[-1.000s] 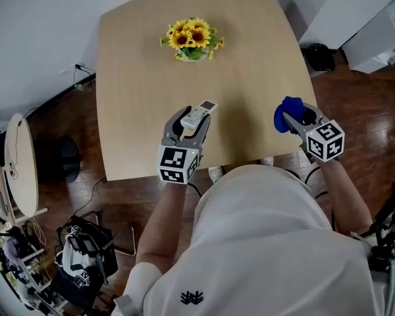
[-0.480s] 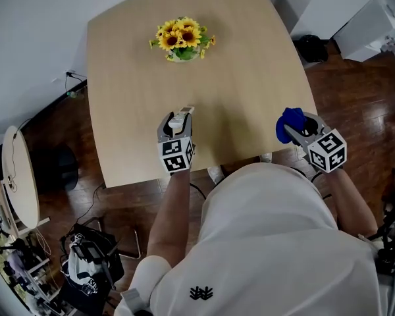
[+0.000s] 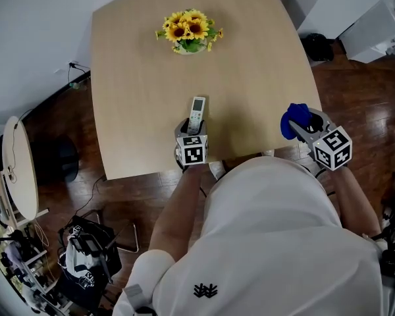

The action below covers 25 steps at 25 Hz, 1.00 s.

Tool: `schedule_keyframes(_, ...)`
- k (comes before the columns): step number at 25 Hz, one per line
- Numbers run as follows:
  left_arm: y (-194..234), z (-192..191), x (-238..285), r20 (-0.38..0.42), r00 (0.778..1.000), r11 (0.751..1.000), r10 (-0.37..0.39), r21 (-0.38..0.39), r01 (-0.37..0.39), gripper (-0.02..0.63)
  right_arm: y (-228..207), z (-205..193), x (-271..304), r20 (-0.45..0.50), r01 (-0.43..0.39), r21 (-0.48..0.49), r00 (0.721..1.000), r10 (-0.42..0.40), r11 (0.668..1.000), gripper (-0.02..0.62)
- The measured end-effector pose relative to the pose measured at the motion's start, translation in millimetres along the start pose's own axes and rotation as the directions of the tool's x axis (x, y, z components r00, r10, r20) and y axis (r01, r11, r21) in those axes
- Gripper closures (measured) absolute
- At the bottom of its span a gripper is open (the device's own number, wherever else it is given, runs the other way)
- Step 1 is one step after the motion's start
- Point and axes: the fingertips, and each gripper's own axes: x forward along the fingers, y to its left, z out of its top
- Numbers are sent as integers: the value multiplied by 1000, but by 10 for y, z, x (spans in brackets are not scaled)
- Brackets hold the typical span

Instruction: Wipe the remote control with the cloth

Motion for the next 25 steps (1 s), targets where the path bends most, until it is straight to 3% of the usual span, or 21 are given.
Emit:
schedule_keyframes(7, -32, -79, 36, -25, 998, 998, -64, 26, 65, 365, 94, 67, 14, -4, -9, -25, 1000, 9, 1000, 408)
schedule_keyframes(10, -46, -90, 18, -28, 996, 995, -86, 45, 87, 310, 172, 76, 26, -7, -11, -27, 1000, 10, 1000, 408)
schedule_keyframes(17, -70, -61, -411, 38, 988, 987, -148, 66, 145, 285, 503, 101, 32, 8, 1, -22, 1000, -1, 1000, 408)
schedule_keyframes(22, -108, -210, -828, 90, 957, 960, -276, 67, 270, 285, 821, -5, -56, 17, 51, 20, 999, -52, 998, 408)
schedule_keyframes(25, -206, -451, -1069, 58, 934, 930, -353, 131, 343, 285, 1036, -131, -191, 5, 76, 29, 997, -76, 997, 408)
